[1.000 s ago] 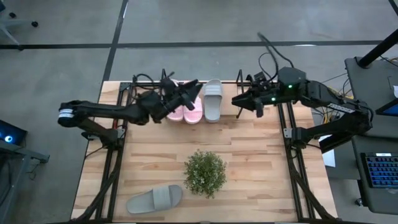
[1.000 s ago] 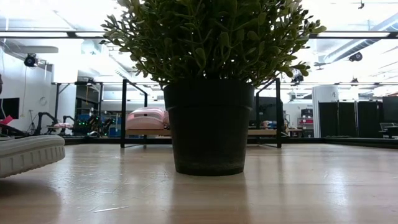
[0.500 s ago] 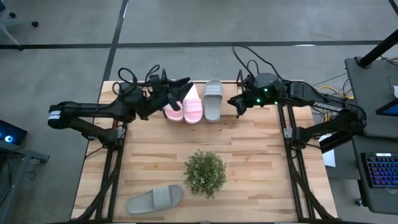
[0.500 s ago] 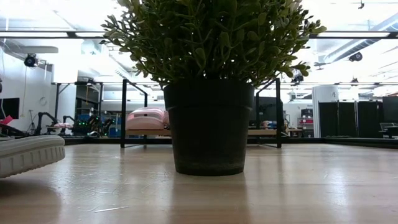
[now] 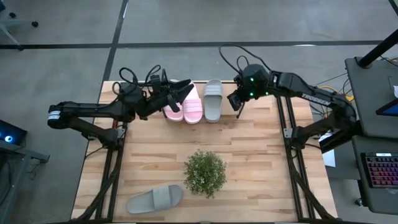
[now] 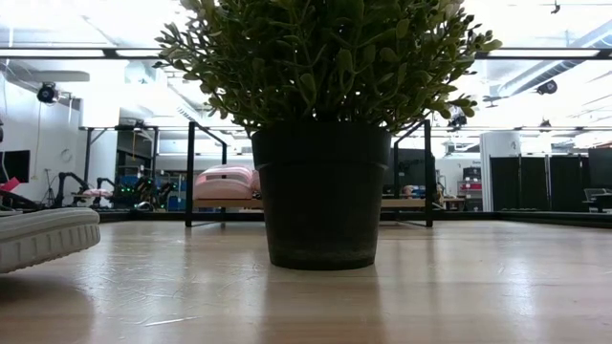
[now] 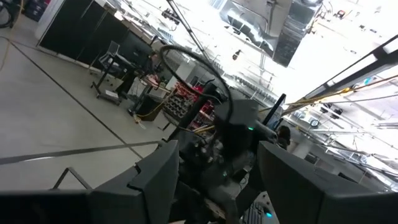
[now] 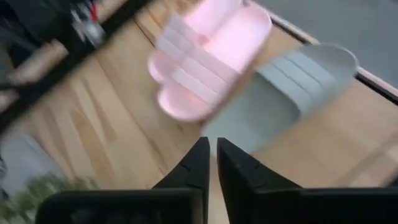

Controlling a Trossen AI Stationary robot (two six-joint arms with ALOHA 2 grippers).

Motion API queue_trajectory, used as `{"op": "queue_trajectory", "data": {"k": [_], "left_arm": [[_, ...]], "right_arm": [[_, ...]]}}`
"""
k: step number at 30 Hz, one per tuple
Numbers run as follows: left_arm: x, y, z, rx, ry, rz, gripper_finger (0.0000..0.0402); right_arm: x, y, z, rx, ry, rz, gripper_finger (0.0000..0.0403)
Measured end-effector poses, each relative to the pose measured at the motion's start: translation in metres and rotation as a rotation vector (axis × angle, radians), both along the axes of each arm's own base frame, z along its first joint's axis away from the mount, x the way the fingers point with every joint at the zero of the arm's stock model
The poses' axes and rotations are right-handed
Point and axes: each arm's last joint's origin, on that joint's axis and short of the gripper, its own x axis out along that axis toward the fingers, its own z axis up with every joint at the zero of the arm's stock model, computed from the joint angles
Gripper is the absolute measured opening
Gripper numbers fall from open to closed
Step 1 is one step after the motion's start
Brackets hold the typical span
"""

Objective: Pick and place slides into the shelf
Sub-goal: Put the top gray slide on the shelf

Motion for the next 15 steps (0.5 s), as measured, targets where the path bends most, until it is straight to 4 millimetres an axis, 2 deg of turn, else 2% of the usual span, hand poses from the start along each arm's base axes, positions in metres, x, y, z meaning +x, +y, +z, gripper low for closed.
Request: {"op": "queue_trajectory", "data": {"k": [7,15], "left_arm": [[0.000,0.000,0.000,0.002,0.001,-0.007,0.0203],[0.000,0.000,0.000,0.002,0.000,-0.006,0.0203]], "right_arm": [[-0.006,-0.027,0.009,-0.019,0.186,0.089,0.0009],[0.009,-0.053,0.013,-0.035,0.332,0.195,0.0008]]}}
